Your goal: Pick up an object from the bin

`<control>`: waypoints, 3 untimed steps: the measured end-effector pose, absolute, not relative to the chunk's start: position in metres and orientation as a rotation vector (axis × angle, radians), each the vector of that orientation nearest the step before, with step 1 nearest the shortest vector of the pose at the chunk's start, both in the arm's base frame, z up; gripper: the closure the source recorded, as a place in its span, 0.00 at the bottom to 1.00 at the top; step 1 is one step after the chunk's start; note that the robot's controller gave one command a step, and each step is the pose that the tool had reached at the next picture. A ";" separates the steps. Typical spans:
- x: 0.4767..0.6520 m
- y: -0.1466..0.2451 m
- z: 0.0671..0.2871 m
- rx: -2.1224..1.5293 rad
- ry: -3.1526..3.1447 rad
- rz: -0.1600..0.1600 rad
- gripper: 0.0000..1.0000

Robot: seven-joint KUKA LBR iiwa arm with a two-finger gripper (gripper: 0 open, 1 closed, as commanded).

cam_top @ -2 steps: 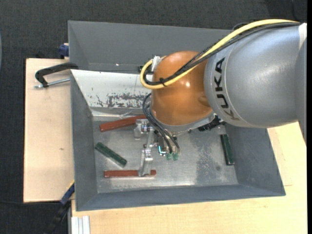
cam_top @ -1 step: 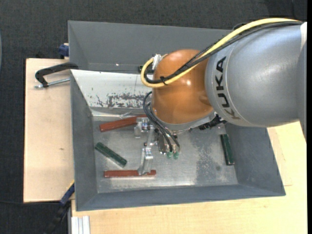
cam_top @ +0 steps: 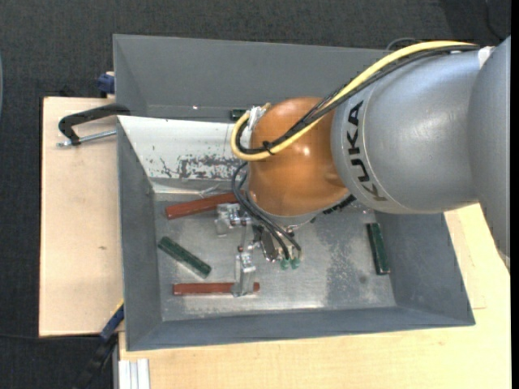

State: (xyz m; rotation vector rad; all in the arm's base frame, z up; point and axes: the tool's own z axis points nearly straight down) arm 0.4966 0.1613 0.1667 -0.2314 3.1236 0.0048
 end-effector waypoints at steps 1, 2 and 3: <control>0.494 0.131 0.118 -0.586 3.085 0.002 0.00; 0.493 0.138 0.107 -0.407 3.116 0.000 0.00; 0.491 0.112 0.070 -0.564 3.091 0.002 1.00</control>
Offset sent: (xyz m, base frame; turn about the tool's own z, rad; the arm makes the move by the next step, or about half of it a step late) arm -0.0049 -0.0027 -0.0684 -0.0210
